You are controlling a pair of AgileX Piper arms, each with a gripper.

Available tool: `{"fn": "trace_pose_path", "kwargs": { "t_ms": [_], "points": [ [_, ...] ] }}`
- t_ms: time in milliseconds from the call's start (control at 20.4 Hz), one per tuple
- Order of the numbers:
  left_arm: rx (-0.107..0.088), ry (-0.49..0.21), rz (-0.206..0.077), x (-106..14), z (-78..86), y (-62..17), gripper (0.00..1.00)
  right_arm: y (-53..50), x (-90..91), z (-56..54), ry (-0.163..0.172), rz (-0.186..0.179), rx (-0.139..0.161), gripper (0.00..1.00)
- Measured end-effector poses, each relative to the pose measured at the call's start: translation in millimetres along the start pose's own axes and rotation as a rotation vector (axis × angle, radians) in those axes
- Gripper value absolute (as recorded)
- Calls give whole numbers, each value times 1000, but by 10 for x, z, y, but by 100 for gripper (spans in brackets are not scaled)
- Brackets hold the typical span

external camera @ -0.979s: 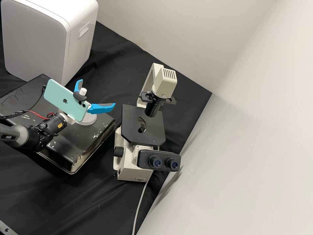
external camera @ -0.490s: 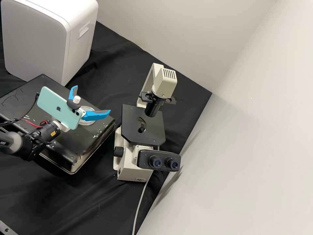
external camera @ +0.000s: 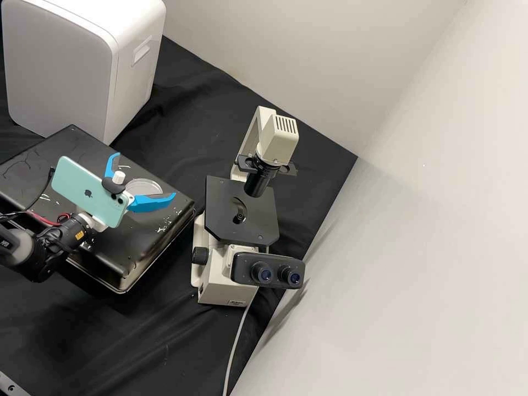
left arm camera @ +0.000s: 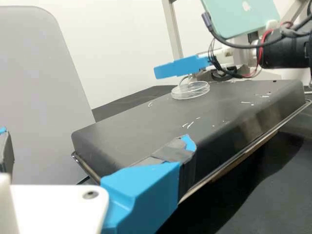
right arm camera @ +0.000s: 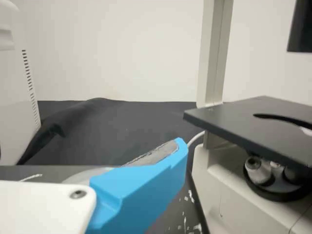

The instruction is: Place the petri dish on the microscope

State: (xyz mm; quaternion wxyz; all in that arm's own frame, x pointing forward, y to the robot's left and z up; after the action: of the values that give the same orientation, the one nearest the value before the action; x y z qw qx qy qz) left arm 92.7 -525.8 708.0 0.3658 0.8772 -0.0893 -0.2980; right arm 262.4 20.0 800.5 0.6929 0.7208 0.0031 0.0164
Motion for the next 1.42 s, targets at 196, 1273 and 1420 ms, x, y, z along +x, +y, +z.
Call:
{"fn": "trace_pose_path", "kwargs": {
  "t_ms": [196, 1273, 1420],
  "points": [
    [0, 0, 0, 0, 0, 0, 100, -65, -38, 56, -21, -25, -8, 100],
    [0, 0, 0, 0, 0, 0, 100, -298, -116, 203, -62, -106, -13, 100],
    [0, 0, 0, 0, 0, 0, 100, -329, -106, 230, -67, -113, -14, 100]
  ]
}}
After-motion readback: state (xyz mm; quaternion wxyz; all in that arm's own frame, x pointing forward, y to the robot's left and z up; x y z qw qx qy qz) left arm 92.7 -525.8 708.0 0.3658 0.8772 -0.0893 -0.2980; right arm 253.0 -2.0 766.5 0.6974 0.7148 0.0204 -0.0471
